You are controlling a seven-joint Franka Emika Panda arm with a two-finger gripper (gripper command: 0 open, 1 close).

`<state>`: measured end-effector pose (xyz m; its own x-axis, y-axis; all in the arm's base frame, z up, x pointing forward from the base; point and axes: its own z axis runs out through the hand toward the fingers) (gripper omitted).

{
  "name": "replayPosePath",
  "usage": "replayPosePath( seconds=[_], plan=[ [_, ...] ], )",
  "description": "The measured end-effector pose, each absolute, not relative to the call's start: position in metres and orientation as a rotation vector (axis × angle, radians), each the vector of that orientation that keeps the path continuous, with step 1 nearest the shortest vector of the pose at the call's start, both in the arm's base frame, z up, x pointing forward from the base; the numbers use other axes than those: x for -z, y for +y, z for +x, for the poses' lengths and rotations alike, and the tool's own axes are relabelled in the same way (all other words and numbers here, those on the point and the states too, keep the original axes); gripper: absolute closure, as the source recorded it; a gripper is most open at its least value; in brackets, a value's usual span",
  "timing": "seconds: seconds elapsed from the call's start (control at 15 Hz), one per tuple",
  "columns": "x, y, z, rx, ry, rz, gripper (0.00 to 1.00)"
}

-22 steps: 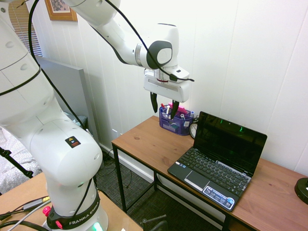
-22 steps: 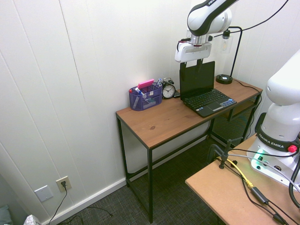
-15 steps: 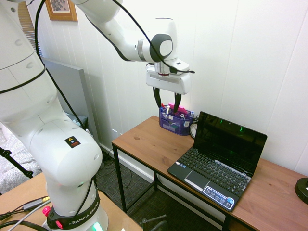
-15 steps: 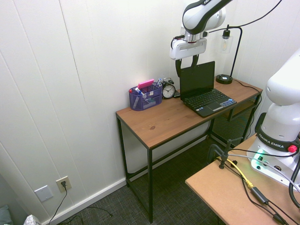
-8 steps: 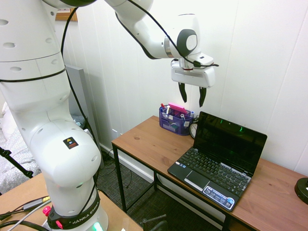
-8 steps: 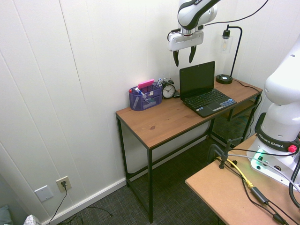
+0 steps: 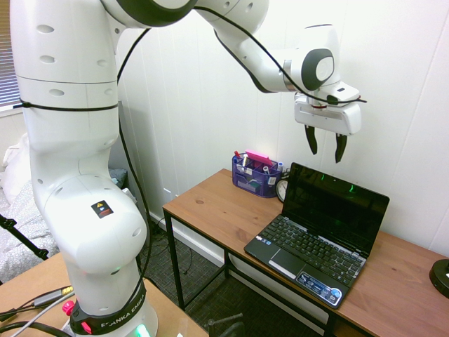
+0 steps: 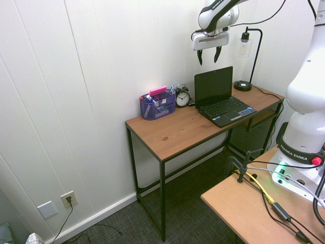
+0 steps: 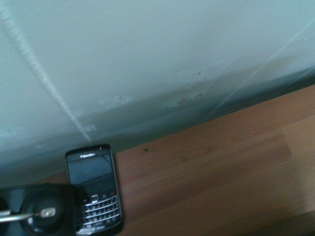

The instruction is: Close the laptop lid

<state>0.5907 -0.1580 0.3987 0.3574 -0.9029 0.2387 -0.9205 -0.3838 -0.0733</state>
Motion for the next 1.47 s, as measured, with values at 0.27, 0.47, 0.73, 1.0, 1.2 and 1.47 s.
replayPosePath(
  seconds=[0.27,0.47,0.73,1.0,1.2,1.47],
  plan=[
    [-0.373,-0.188,0.602,-0.332,-1.79,2.491,1.0],
    [-0.36,-0.209,0.605,-0.317,-1.82,2.499,1.0],
    [-0.34,-0.214,0.606,-0.269,-1.813,2.488,1.0],
    [-0.336,-0.216,0.603,-0.244,-1.813,2.481,1.0],
    [-0.331,-0.217,0.6,-0.225,-1.798,2.487,1.0],
    [-0.325,-0.215,0.597,-0.205,-1.785,2.493,1.0]
  ],
)
